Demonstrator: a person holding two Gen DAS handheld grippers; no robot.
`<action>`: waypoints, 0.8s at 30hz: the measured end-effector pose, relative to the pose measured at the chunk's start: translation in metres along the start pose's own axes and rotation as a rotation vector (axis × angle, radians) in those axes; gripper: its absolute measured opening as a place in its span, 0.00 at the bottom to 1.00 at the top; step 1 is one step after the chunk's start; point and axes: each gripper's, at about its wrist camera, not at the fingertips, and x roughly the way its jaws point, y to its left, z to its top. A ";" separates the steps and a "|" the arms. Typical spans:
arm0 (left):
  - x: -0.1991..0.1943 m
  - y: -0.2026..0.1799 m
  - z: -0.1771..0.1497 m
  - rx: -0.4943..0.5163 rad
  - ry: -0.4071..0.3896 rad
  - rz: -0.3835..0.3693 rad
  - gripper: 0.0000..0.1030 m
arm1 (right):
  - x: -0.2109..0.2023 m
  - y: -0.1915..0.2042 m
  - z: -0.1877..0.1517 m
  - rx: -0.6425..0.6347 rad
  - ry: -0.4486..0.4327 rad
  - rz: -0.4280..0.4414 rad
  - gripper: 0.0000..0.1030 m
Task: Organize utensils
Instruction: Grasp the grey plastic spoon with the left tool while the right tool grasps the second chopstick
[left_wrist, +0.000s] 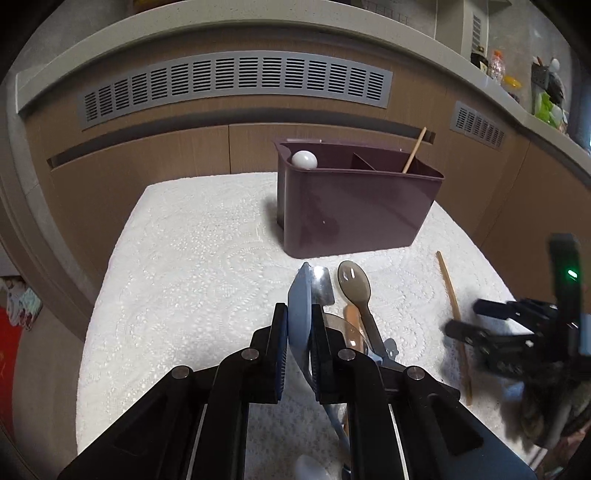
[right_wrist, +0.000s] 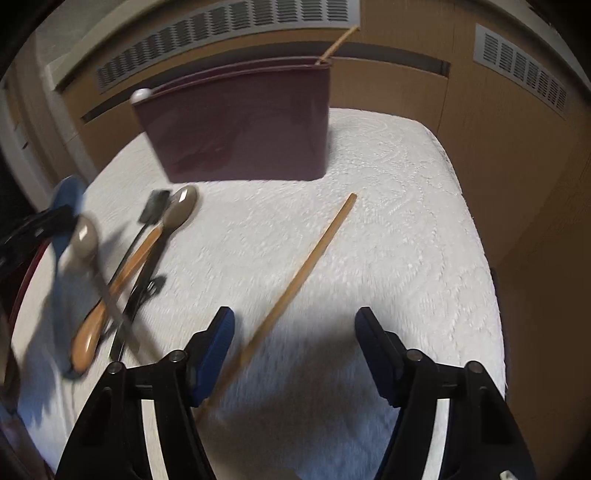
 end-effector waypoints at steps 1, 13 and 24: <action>0.000 0.004 0.000 -0.013 0.005 -0.009 0.11 | 0.006 0.002 0.007 0.006 0.006 -0.020 0.61; 0.036 0.023 -0.008 -0.092 0.194 -0.039 0.24 | 0.015 0.033 0.027 -0.178 0.019 -0.021 0.04; 0.040 0.002 -0.017 -0.010 0.293 0.094 0.44 | -0.001 0.013 0.000 -0.154 0.004 -0.008 0.04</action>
